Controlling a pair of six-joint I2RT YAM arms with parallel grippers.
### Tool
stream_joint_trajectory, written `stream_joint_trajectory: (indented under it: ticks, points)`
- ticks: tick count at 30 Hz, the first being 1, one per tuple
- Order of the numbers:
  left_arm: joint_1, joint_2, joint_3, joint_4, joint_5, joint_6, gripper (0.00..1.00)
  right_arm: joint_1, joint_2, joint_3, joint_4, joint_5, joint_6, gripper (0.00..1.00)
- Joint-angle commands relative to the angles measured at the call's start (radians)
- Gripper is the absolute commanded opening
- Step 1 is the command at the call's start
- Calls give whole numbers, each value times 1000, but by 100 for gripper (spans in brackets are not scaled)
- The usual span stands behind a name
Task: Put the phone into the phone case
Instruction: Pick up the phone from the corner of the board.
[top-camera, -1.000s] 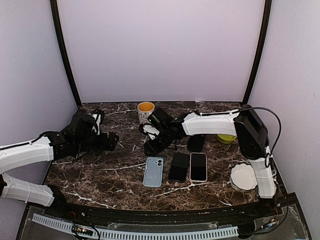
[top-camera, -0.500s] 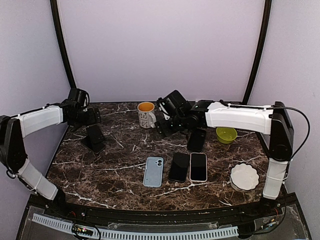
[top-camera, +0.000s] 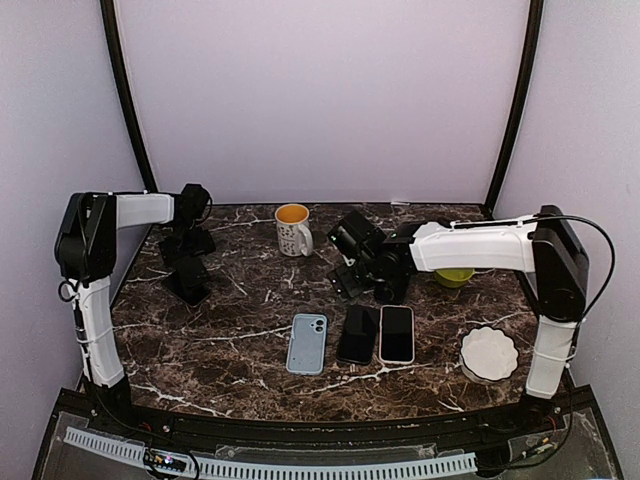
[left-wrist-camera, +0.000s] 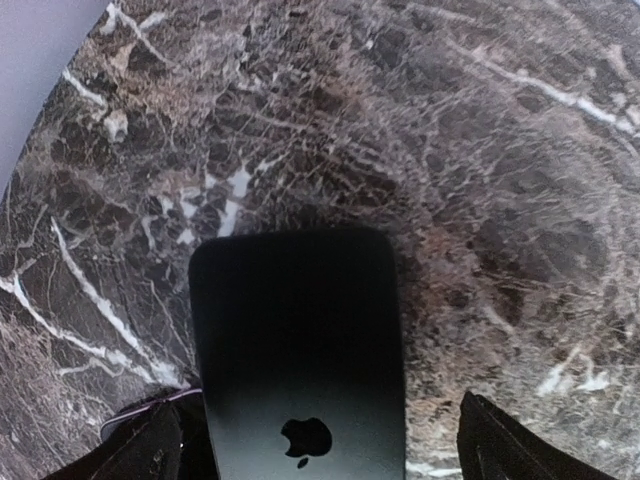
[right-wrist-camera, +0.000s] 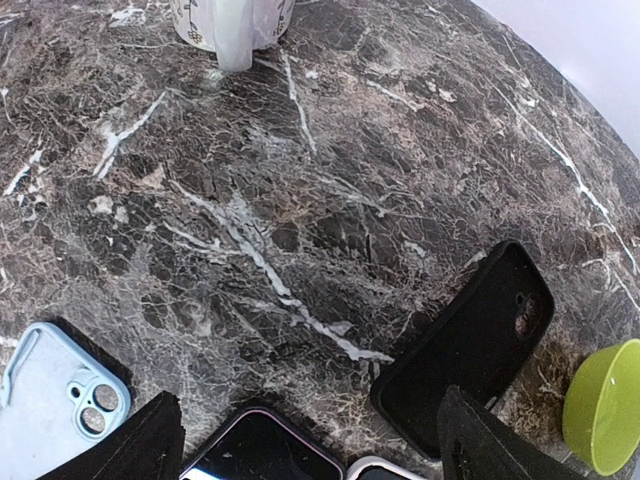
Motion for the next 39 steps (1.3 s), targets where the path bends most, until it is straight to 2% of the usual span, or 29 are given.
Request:
stream_joint_trajectory:
  ticks: [1, 6, 15, 22, 25, 27, 29, 34, 39]
  points:
    - [7, 43, 33, -102, -55, -64, 99, -8, -44, -21, 25, 10, 8, 89]
    - [12, 64, 39, -106, -91, -68, 99, -9, -45, -31, 32, 2, 14, 88]
    - [14, 103, 3, -84, -21, -65, 97, -11, -41, -19, 23, 5, 10, 88]
    - [16, 111, -13, -60, 64, -67, 80, -11, -45, -15, 9, 14, 8, 88]
    - [16, 105, -12, -85, 46, -75, 78, -10, -52, -17, 9, 16, 9, 88]
    - [16, 97, -21, -83, 52, -72, 74, -11, -53, -17, 9, 16, 7, 88]
    - [16, 84, -37, -60, 72, -64, 63, -11, -50, -12, 7, 16, 6, 88]
    - [15, -8, -135, 46, 153, -28, 47, -11, -54, 2, -3, 18, 6, 88]
    - [11, -124, -279, 161, 200, 32, 21, -11, -59, 5, -11, 16, 4, 88]
